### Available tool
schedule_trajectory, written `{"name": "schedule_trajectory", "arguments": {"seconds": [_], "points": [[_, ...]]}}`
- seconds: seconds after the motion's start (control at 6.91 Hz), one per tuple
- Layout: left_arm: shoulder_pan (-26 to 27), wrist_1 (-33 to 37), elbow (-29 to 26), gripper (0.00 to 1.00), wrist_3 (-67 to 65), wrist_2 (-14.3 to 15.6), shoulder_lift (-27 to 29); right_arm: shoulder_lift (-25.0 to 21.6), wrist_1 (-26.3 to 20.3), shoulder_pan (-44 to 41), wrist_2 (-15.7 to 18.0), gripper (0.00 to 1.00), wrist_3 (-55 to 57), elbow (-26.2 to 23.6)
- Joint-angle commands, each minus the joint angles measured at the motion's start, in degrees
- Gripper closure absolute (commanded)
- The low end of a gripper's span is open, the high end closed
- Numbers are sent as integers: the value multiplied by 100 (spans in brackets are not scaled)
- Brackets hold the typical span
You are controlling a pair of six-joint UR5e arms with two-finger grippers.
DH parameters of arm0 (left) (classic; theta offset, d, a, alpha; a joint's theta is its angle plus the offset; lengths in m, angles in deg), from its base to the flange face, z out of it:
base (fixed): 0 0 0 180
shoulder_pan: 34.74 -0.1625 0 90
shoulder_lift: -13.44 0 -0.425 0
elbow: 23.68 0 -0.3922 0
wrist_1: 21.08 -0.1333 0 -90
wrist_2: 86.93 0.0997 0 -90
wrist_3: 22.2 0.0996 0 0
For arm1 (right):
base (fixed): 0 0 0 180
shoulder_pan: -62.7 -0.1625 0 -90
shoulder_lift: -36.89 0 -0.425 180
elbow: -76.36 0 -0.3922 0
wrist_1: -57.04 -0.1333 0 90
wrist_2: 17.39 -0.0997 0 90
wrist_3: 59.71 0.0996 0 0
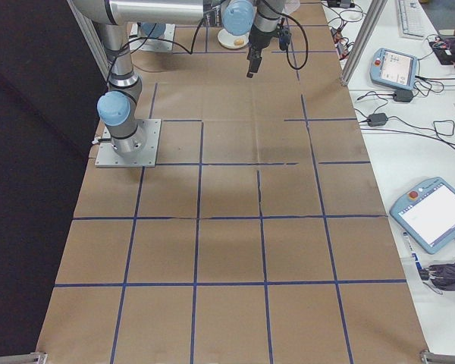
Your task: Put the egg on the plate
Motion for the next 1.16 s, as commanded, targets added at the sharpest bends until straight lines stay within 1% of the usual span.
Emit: {"name": "schedule_trajectory", "arguments": {"seconds": [0.0, 0.29, 0.43, 0.72, 1.01], "points": [[-158, -178, -933, 0, 1995, 60, 665, -4, 0, 0, -6, 0, 0, 0], [-404, -467, -1523, 1, 3789, 60, 1254, -4, 0, 0, 3, 0, 0, 0], [-414, -512, -1822, 1, 4556, 60, 1536, 5, 0, 0, -6, 0, 0, 0], [-483, -504, -2437, 1, 4660, 69, 2072, -4, 0, 0, -6, 0, 0, 0], [-502, -503, -2746, 3, 4651, 25, 2355, -3, 0, 0, 3, 0, 0, 0]]}}
